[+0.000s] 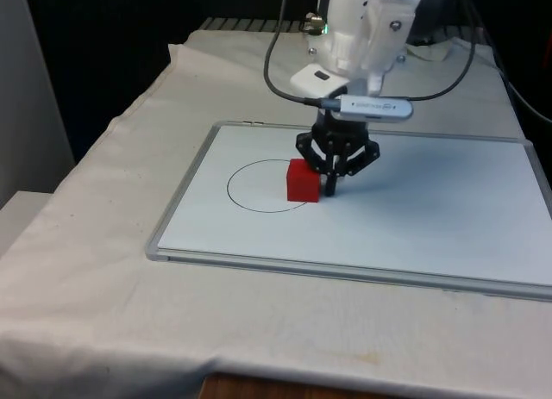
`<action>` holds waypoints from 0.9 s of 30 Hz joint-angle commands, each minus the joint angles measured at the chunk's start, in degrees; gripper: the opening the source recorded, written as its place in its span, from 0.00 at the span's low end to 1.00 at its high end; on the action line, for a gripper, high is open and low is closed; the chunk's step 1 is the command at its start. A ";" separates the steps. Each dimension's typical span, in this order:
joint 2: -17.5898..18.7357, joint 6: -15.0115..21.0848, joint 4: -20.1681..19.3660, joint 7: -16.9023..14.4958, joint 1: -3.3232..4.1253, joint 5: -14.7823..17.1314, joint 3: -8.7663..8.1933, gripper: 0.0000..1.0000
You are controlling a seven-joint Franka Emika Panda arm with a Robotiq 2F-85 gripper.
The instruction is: Push the cube into the marked area.
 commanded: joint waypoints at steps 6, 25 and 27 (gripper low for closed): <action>0.74 -1.03 1.20 0.11 0.17 -1.78 -1.95 0.00; -0.17 -0.92 1.26 1.83 0.97 -2.46 -2.41 0.00; -0.46 -0.52 1.15 2.29 0.97 -2.18 -1.78 0.00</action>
